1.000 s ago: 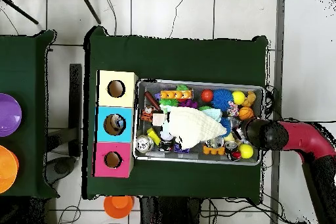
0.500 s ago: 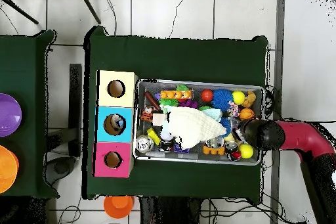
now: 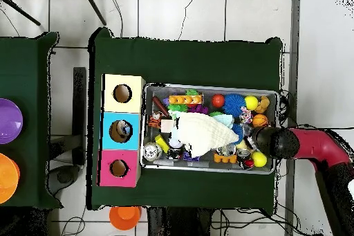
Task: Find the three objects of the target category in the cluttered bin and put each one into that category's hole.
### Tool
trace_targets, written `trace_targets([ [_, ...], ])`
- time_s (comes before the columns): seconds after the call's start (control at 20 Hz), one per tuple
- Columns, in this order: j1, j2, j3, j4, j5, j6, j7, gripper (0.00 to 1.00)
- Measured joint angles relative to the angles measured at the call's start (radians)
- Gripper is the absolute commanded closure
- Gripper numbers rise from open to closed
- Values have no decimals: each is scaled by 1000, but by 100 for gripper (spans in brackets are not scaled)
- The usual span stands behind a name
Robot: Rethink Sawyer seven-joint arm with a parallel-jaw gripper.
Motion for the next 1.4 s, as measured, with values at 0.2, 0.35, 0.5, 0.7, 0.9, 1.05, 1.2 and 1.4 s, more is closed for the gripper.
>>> trace_targets([
  [0.2, -7, 14, 0, -2, 0, -17, 0, 0],
  [0.35, -7, 24, 0, -10, -7, -37, 0, 0],
  [0.5, -7, 29, 0, -14, -20, -47, 0, 0],
  [0.7, -7, 32, 0, -15, -27, -49, 0, 0],
  [0.9, -10, 33, 0, -15, -27, -49, 0, 0],
  [1.05, -15, 33, 2, -18, -28, -54, 0, 100],
  [1.2, -18, 32, 6, -21, -26, -61, 0, 100],
  [1.4, -29, 29, 15, -23, -22, -65, 0, 100],
])
